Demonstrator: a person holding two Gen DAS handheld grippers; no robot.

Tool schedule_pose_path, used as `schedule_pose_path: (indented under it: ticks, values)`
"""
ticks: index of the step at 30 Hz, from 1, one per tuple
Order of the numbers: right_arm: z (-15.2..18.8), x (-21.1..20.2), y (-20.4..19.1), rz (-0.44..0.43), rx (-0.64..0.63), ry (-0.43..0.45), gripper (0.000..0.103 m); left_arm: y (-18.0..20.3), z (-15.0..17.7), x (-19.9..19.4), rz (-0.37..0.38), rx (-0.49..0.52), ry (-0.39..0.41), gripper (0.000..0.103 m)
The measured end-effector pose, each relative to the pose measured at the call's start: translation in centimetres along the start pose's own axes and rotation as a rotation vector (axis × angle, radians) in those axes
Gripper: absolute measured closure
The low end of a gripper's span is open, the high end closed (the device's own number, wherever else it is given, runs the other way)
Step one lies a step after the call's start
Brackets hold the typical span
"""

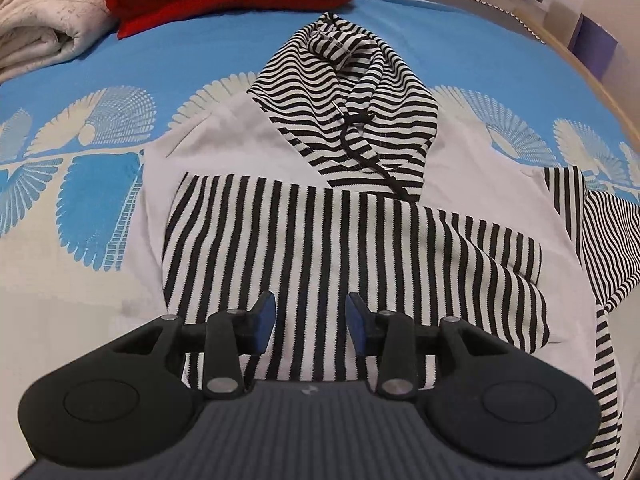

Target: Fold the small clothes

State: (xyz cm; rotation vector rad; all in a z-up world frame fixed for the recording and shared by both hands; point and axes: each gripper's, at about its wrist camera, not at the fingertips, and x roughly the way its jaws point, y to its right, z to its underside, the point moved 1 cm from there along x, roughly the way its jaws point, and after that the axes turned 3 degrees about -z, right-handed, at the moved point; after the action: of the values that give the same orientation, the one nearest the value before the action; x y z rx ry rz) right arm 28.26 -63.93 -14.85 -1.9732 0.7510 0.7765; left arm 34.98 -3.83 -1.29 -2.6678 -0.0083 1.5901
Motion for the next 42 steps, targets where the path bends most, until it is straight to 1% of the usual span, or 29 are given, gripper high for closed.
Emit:
schedule_pose_path:
  ticks: [1, 2, 4, 7, 10, 11, 13, 15, 17, 18, 20, 21, 22, 23, 24, 25, 26, 27, 28, 29, 30, 31, 32, 34, 35, 36, 38, 40, 42]
  values:
    - [0.0, -0.1, -0.2, 0.041, -0.016, 0.02, 0.102, -0.2, -0.1, 0.0, -0.002, -0.003, 0.001, 0.06]
    - [0.0, -0.7, -0.3, 0.055, -0.004, 0.051, 0.1, -0.4, -0.1, -0.1, -0.004, -0.007, 0.002, 0.06]
    - [-0.1, -2.6, -1.5, 0.035, -0.003, 0.108, 0.1, -0.9, -0.4, -0.2, -0.002, -0.023, 0.002, 0.06]
    - [-0.4, -7.1, -5.9, 0.033, -0.083, 0.181, 0.1, -1.9, -0.9, -0.5, 0.008, -0.06, 0.005, 0.06]
    - [0.9, -12.4, -10.3, 0.003, -0.121, 0.232, 0.1, -3.1, -1.4, -1.0, 0.015, -0.107, 0.011, 0.06]
    - [2.0, -14.3, -12.0, -0.001, -0.137, 0.235, 0.1, -3.5, -1.6, -1.1, 0.018, -0.122, 0.013, 0.06]
    - [4.4, -16.9, -14.4, -0.04, -0.175, 0.228, 0.1, -4.3, -1.7, -1.4, 0.017, -0.144, 0.018, 0.06]
    - [7.5, -18.7, -16.9, -0.064, -0.263, 0.254, 0.1, -5.1, -1.8, -1.5, 0.015, -0.173, 0.018, 0.06]
    - [11.2, -19.8, -19.4, -0.08, -0.406, 0.322, 0.1, -6.3, -1.9, -1.7, 0.008, -0.209, 0.018, 0.06]
    - [13.6, -20.1, -21.0, -0.132, -0.512, 0.33, 0.1, -7.1, -1.9, -1.8, 0.0, -0.229, 0.02, 0.06]
    - [18.8, -20.2, -24.8, -0.283, -0.764, 0.289, 0.1, -8.6, -2.0, -2.0, -0.023, -0.267, 0.027, 0.06]
    - [21.9, -20.3, -26.5, -0.379, -0.889, 0.259, 0.1, -9.5, -2.1, -2.1, -0.038, -0.286, 0.03, 0.06]
    - [24.8, -20.4, -27.9, -0.48, -1.011, 0.195, 0.1, -10.3, -2.1, -2.2, -0.051, -0.305, 0.034, 0.06]
    - [27.6, -20.3, -28.9, -0.579, -1.127, 0.094, 0.099, -11.0, -2.2, -2.2, -0.065, -0.323, 0.036, 0.06]
    - [30.1, -20.0, -29.5, -0.655, -1.209, -0.018, 0.099, -11.7, -2.3, -2.2, -0.077, -0.339, 0.034, 0.06]
    - [32.3, -19.6, -29.6, -0.706, -1.258, -0.122, 0.099, -12.2, -2.3, -2.0, -0.082, -0.355, 0.029, 0.06]
    - [34.2, -18.9, -29.4, -0.719, -1.291, -0.229, 0.096, -12.7, -2.4, -1.8, -0.083, -0.367, 0.024, 0.06]
    - [35.8, -18.1, -29.2, -0.701, -1.316, -0.333, 0.093, -12.9, -2.5, -1.6, -0.082, -0.378, 0.017, 0.06]
    - [36.9, -17.4, -29.0, -0.676, -1.332, -0.41, 0.09, -13.1, -2.5, -1.3, -0.079, -0.388, 0.01, 0.06]
    - [37.5, -16.9, -28.9, -0.656, -1.342, -0.462, 0.083, -13.1, -2.5, -1.1, -0.07, -0.399, -0.001, 0.06]
    - [37.8, -16.5, -28.7, -0.641, -1.351, -0.505, 0.078, -13.1, -2.4, -0.8, -0.055, -0.411, -0.011, 0.06]
    - [37.7, -16.4, -28.7, -0.628, -1.351, -0.512, 0.073, -13.0, -2.4, -0.5, -0.027, -0.427, -0.025, 0.06]
    - [37.4, -16.3, -28.8, -0.61, -1.339, -0.5, 0.071, -12.8, -2.3, -0.1, 0.004, -0.441, -0.041, 0.06]
    - [35.9, -15.7, -28.8, -0.56, -1.294, -0.474, 0.063, -12.3, -1.9, 0.8, 0.066, -0.468, -0.074, 0.06]
    - [35.5, -15.4, -28.8, -0.532, -1.272, -0.455, 0.061, -12.1, -1.7, 1.3, 0.087, -0.478, -0.088, 0.06]
    - [34.8, -14.9, -28.7, -0.49, -1.246, -0.432, 0.06, -11.8, -1.6, 1.7, 0.094, -0.484, -0.097, 0.06]
    - [32.7, -13.2, -27.4, -0.385, -1.194, -0.413, 0.057, -11.7, -1.3, 2.4, 0.079, -0.49, -0.101, 0.06]
    - [31.1, -11.4, -25.8, -0.285, -1.142, -0.424, 0.056, -11.8, -1.1, 3.1, 0.067, -0.501, -0.107, 0.06]
    - [29.4, -9.1, -23.9, -0.142, -1.079, -0.463, 0.056, -12.1, -0.8, 4.1, 0.082, -0.526, -0.132, 0.06]
